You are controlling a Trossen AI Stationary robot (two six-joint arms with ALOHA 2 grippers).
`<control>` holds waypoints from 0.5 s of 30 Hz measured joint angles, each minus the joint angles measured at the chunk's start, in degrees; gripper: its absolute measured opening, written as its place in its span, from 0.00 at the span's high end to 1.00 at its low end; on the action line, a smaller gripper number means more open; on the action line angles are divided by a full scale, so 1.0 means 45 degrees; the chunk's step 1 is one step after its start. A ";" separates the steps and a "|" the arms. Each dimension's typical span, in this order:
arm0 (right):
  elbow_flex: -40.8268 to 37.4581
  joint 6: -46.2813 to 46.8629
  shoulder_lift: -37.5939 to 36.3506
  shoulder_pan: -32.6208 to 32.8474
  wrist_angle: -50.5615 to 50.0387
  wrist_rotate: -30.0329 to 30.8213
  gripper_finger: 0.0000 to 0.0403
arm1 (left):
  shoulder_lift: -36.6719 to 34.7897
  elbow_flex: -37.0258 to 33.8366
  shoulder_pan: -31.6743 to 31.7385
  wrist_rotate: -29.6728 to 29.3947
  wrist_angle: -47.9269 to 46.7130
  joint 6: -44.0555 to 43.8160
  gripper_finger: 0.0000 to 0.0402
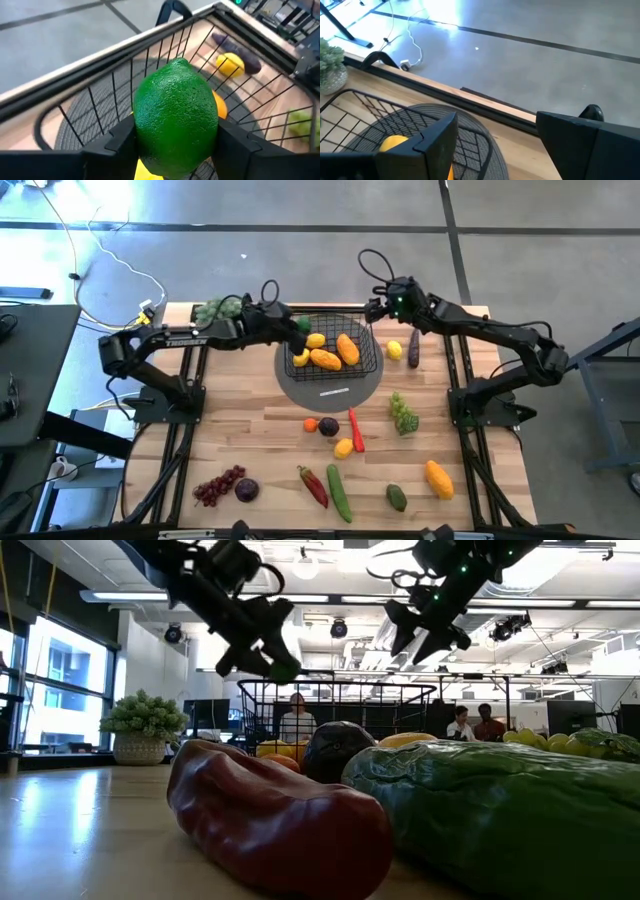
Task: Build produce basket
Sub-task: Put the lime into the black wire basket
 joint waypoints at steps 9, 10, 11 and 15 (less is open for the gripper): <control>0.0000 -0.0009 0.0000 -0.0298 -0.0005 0.0000 0.37 | 0.0942 0.0000 0.0097 -0.0009 0.0017 -0.0661 0.49; 0.0000 -0.0103 0.0000 -0.0293 -0.0005 0.0000 0.37 | 0.0978 0.0000 0.0098 -0.0005 0.0045 -0.0665 0.49; 0.0000 -0.0209 0.0000 -0.0293 -0.0005 0.0001 0.37 | 0.1004 0.0000 0.0120 -0.0005 0.0032 -0.0665 0.48; 0.0000 -0.0432 0.0000 -0.0288 -0.0005 -0.0004 0.37 | 0.1019 0.0000 0.0159 -0.0100 0.0014 -0.0665 0.44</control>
